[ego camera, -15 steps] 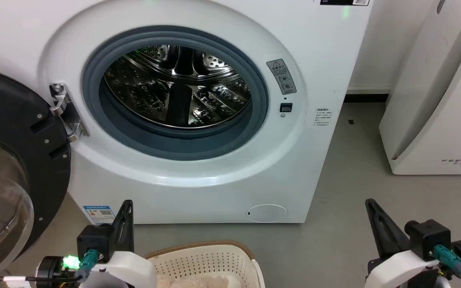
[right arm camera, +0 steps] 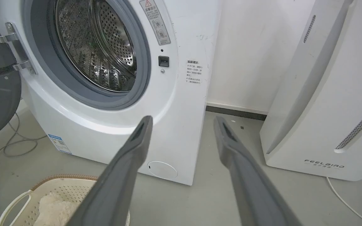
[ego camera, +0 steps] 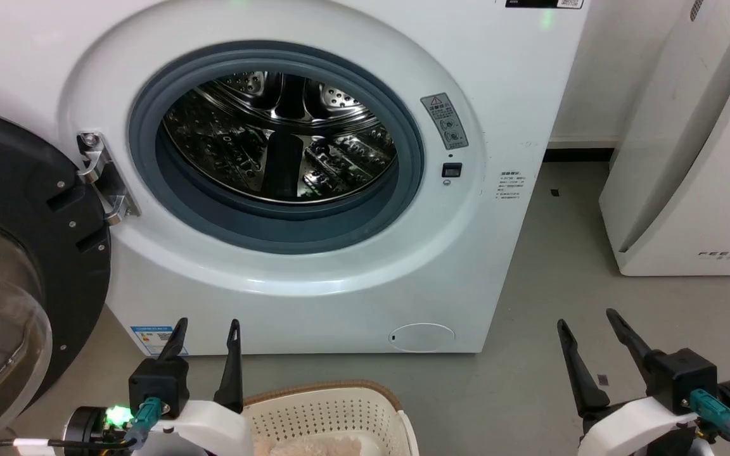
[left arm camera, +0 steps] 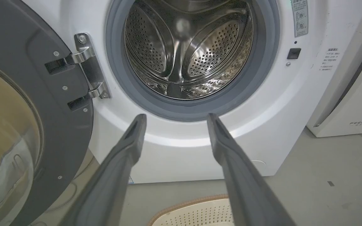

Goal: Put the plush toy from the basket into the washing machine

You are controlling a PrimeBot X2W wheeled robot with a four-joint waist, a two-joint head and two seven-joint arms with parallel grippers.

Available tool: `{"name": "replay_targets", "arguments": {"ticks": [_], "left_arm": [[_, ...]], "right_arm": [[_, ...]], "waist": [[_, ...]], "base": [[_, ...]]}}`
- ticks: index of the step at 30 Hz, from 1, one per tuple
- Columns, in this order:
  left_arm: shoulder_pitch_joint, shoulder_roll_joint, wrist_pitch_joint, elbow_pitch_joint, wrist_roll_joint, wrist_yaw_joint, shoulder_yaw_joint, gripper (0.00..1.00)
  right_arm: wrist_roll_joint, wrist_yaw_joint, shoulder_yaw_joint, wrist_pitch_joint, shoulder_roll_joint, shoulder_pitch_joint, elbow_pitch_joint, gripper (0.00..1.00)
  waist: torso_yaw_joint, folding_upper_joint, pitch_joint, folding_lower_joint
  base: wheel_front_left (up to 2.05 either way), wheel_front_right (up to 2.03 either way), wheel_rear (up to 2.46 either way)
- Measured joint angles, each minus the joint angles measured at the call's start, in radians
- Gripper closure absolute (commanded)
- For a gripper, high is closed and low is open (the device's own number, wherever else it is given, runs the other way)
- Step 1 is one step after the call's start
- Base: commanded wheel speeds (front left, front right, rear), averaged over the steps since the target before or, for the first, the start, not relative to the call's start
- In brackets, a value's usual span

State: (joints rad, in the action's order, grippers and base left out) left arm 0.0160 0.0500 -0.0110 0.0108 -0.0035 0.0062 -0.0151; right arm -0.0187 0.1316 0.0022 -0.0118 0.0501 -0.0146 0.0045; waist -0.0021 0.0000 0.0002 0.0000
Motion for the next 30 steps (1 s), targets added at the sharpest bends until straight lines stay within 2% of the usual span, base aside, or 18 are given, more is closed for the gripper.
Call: {"name": "replay_targets", "arguments": {"ticks": [14,30], "left_arm": [[0.0,0.0,-0.029,0.071,-0.033,0.001,-0.027,0.0],[-0.06,0.0,-0.052,0.239,-0.062,0.001,-0.059,0.0]], "right_arm": [[-0.009,0.0,-0.006,-0.027,0.0,0.0,-0.002,0.0],[-0.009,0.0,-0.004,-0.061,0.0,0.0,-0.024,0.0]], "waist": [[-0.008,0.0,0.023,0.0],[-0.024,0.0,0.084,0.0]], "base": [[0.0,0.0,0.0],[0.0,0.0,0.0]]}}
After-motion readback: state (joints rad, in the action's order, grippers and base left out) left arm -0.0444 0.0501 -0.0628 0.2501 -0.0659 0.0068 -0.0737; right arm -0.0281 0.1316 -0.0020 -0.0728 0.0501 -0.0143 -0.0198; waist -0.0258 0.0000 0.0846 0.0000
